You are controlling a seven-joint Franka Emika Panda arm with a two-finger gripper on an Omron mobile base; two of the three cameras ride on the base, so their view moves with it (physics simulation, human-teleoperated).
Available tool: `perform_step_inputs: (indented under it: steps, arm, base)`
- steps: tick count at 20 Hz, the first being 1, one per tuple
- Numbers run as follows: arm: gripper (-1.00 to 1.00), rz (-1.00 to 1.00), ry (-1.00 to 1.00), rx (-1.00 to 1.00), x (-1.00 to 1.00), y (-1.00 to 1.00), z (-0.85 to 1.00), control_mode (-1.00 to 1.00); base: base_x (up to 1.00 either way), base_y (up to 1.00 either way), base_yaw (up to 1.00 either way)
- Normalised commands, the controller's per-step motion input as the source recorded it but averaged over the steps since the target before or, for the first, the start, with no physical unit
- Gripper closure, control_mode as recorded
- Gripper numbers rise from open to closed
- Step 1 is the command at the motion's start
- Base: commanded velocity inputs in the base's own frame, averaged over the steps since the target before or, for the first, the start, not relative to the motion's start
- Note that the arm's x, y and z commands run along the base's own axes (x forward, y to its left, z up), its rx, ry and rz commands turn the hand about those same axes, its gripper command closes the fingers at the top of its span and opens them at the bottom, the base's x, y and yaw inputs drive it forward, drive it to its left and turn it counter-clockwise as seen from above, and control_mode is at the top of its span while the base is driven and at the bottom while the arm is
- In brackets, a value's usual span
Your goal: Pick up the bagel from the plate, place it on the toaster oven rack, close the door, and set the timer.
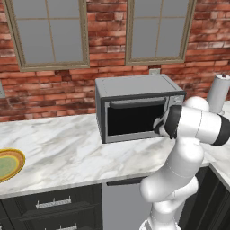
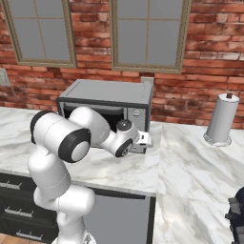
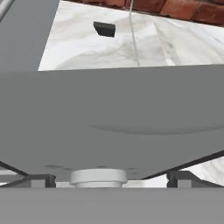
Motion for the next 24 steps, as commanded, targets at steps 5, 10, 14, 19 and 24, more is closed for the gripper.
perform_step_inputs:
  steps: [5,10,14,19,24]
  arm:
    - [-1.00,0.00,0.00,0.00,0.27,-0.10,-0.12,-1.00]
    - [-1.00,0.00,0.00,0.00,0.18,-0.13,-0.08,-1.00]
    - [1.00,-0.01,0.00,0.00,0.20,-0.13,0.00,-1.00]
    - [1.00,0.00,0.00,0.00,0.24,-0.41,0.03,-1.00]
    - [1.00,0.00,0.00,0.05,0.20,-0.53,0.33,-1.00]
  base:
    - [0.00,0.00,0.00]
    - [0.00,0.00,0.00]
    - [0.00,0.00,0.00]
    - [0.00,0.00,0.00]
    - [0.00,0.00,0.00]
